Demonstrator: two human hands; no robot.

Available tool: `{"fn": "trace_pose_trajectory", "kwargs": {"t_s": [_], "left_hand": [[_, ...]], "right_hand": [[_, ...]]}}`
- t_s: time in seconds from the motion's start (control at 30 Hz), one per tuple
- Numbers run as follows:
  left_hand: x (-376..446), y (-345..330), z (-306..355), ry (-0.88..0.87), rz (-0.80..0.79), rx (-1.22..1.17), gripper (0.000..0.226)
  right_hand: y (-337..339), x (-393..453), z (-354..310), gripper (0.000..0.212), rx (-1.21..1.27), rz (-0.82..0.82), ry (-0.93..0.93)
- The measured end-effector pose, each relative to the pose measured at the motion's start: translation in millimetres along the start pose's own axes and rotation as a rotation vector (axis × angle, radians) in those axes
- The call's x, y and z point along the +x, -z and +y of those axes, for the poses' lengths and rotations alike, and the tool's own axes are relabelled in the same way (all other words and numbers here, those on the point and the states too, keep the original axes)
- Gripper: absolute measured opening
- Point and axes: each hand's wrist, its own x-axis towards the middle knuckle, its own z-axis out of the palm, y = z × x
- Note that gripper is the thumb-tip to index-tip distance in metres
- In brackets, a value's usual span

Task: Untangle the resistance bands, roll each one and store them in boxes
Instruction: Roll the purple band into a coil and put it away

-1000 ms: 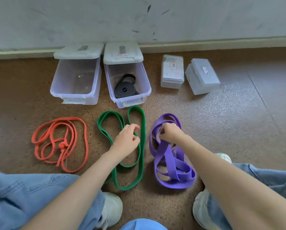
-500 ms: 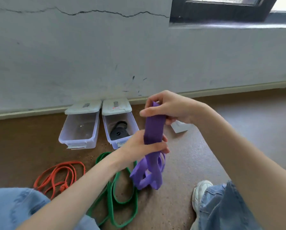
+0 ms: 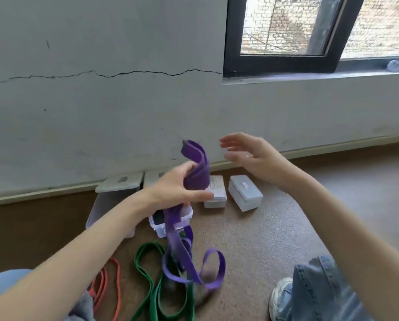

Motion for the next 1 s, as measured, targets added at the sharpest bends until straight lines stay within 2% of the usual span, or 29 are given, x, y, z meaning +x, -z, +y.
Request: {"fn": "trace_pose_trajectory", "kwargs": {"t_s": [0.07,0.1,0.13,0.2,0.27,0.33,0.37,0.4,0.47,0.57,0.6,0.63,0.7,0.77,0.8,0.87,0.93,1.0], "left_hand": [[-0.9,-0.7,2.3,0.04,-0.143,0.079,0.021],[-0.4,0.0,4.2,0.054,-0.148,0.052,0.016],[0.7,2.1,3.9,0.064,-0.133,0.025,0.015],[2.7,8.1,0.6,0.066,-0.139,0.03,0.018],[5.0,10.2,-13.9,0.071,-0.191,0.145,0.024],[6.7,1.0,-41.1,0.089,-0.134,0.3,0.022],[4.1,-10.5,-55.1,0.108,-0.072,0.288,0.016],[0.7,-25.0,-70.5,0.117,-0.026,0.225,0.013],[-7.0,-55.7,-97.0,0.131,-0.024,0.087,0.024],[-14.6,-73.6,-117.2,0.268,-0.106,0.006,0.023],[-13.5,-68.2,-116.7,0.28,-0.107,-0.011,0.021],[-9.2,-57.4,-112.1,0.27,-0.068,-0.035,0.02],[1.1,-24.8,-91.1,0.22,0.095,-0.147,0.019],[7.8,12.4,-63.0,0.146,0.164,-0.193,0.02],[8.6,24.9,-49.4,0.11,0.116,-0.121,0.02],[8.5,30.8,-30.6,0.097,-0.063,0.032,0.015],[6.2,19.9,-23.2,0.094,-0.154,0.085,0.015],[6.7,7.4,-28.1,0.089,-0.132,0.027,0.014]], "right_hand": [[-13.0,-0.9,-3.9,0.064,-0.053,-0.311,0.04],[-23.9,-1.7,-4.9,0.073,-0.164,-0.408,0.054],[-35.0,-0.3,-0.7,0.073,-0.274,-0.417,0.082],[-48.7,3.8,7.2,0.054,-0.396,-0.247,0.14],[-51.9,7.6,12.0,0.037,-0.416,-0.1,0.127],[-51.0,12.2,18.4,0.022,-0.415,-0.086,0.12],[-51.5,13.8,20.2,0.018,-0.399,-0.09,0.131],[-53.7,14.5,20.6,0.019,-0.375,-0.086,0.138],[-58.0,15.5,19.5,0.025,-0.282,0.0,0.119],[-52.4,20.2,20.0,0.02,0.023,0.234,-0.027],[-49.5,20.9,21.9,0.017,0.029,0.262,-0.08],[-45.6,21.1,25.3,0.016,-0.081,0.228,-0.131],[-40.1,20.0,35.1,0.022,-0.459,-0.025,-0.232],[-38.7,15.3,42.2,0.051,-0.696,-0.272,-0.373],[-37.7,14.3,41.9,0.069,-0.665,-0.32,-0.401],[-38.3,15.1,32.8,0.094,-0.317,-0.318,-0.295],[-47.4,16.0,21.9,0.092,-0.039,-0.407,-0.142],[-63.4,13.0,19.2,0.068,-0.149,-0.53,-0.088]]}}
